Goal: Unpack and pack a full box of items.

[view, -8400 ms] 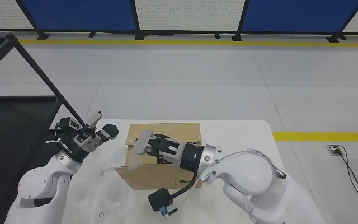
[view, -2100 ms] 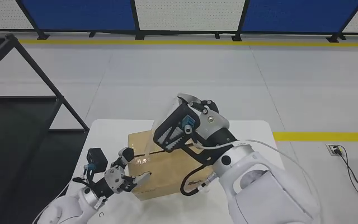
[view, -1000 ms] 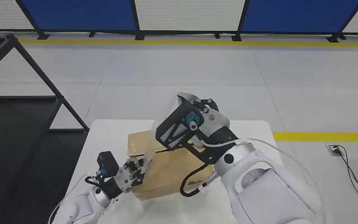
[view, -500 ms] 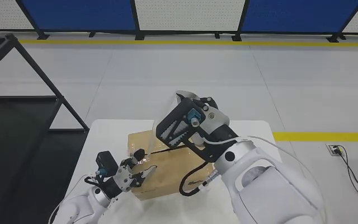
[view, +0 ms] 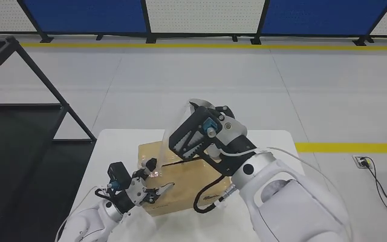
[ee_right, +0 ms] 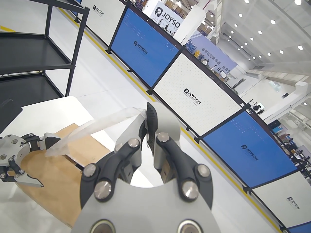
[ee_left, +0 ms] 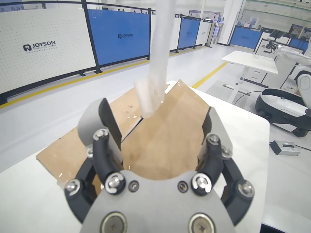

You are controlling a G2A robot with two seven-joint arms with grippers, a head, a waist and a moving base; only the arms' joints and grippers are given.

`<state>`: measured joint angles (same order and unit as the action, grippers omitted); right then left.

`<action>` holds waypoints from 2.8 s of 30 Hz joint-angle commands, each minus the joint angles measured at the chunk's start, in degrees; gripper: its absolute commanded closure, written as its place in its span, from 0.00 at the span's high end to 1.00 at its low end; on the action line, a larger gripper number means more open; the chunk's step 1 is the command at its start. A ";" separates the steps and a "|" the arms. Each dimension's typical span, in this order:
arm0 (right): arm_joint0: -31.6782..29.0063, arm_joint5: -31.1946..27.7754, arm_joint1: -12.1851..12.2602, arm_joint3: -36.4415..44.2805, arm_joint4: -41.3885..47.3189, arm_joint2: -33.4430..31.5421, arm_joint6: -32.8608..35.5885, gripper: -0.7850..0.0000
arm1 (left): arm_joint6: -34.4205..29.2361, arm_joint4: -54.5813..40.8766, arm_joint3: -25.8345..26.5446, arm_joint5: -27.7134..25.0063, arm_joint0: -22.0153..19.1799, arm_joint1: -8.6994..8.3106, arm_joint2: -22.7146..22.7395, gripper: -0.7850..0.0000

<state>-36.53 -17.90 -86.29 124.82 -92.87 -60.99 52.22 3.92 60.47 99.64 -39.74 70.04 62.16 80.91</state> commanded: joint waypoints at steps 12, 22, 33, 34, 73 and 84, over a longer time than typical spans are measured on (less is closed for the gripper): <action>-0.53 -0.49 -0.15 0.05 0.27 -0.27 -0.37 0.00 | 4.11 1.08 0.04 1.14 -1.14 0.30 -0.84 0.33; -1.03 -0.69 -0.20 0.13 0.35 -0.77 -0.57 0.00 | 6.00 2.94 -0.31 1.92 -1.35 0.40 -1.02 0.34; -1.69 -0.99 -0.15 0.44 0.07 -2.08 -0.12 0.00 | 4.49 -5.50 -4.37 3.44 0.03 0.20 3.24 1.00; -1.75 -1.03 -0.14 0.56 0.10 -2.26 -0.10 0.00 | 3.66 -7.17 -4.88 3.80 0.51 0.13 4.17 1.00; -3.48 -12.88 1.28 -0.03 -3.19 -3.00 -10.57 0.00 | -23.87 -52.82 4.12 18.23 1.49 0.02 1.63 1.00; -2.83 -13.94 1.37 0.66 -0.96 -2.59 -11.55 0.00 | -23.72 -52.61 0.76 20.63 -0.88 0.32 1.16 1.00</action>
<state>-39.39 -31.76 -84.94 125.46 -93.86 -63.59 40.74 -20.12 7.81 100.61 -19.43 69.24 62.45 82.04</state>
